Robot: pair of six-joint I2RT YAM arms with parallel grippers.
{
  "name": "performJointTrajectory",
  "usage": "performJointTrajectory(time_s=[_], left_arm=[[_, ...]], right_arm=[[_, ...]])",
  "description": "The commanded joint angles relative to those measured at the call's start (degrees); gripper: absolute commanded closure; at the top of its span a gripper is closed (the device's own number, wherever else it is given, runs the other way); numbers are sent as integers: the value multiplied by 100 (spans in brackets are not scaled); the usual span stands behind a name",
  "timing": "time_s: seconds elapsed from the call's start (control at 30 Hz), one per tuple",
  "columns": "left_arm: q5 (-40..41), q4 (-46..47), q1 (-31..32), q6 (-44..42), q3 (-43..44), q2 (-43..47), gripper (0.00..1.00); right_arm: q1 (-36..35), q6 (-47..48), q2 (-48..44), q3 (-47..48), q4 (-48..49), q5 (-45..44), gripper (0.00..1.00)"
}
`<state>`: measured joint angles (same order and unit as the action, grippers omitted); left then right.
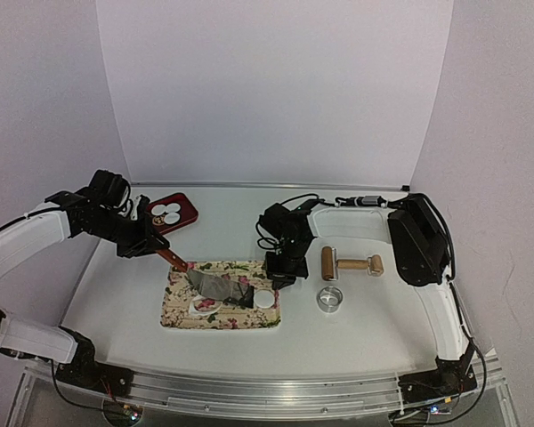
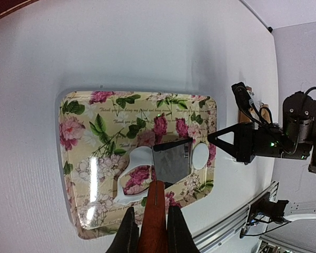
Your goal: Roll out the dumpling wrappers from the dough
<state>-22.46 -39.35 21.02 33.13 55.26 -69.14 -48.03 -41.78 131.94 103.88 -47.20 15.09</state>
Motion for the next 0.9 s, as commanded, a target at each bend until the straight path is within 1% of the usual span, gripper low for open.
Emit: performJointTrajectory(time_s=[0.0, 0.87], left_arm=[[41, -6, 25, 14, -93, -13, 100], [-203, 577, 61, 353, -559, 73, 100]], right_arm=[[-18, 21, 151, 107, -246, -334, 98], [-20, 14, 130, 110, -246, -349, 99]])
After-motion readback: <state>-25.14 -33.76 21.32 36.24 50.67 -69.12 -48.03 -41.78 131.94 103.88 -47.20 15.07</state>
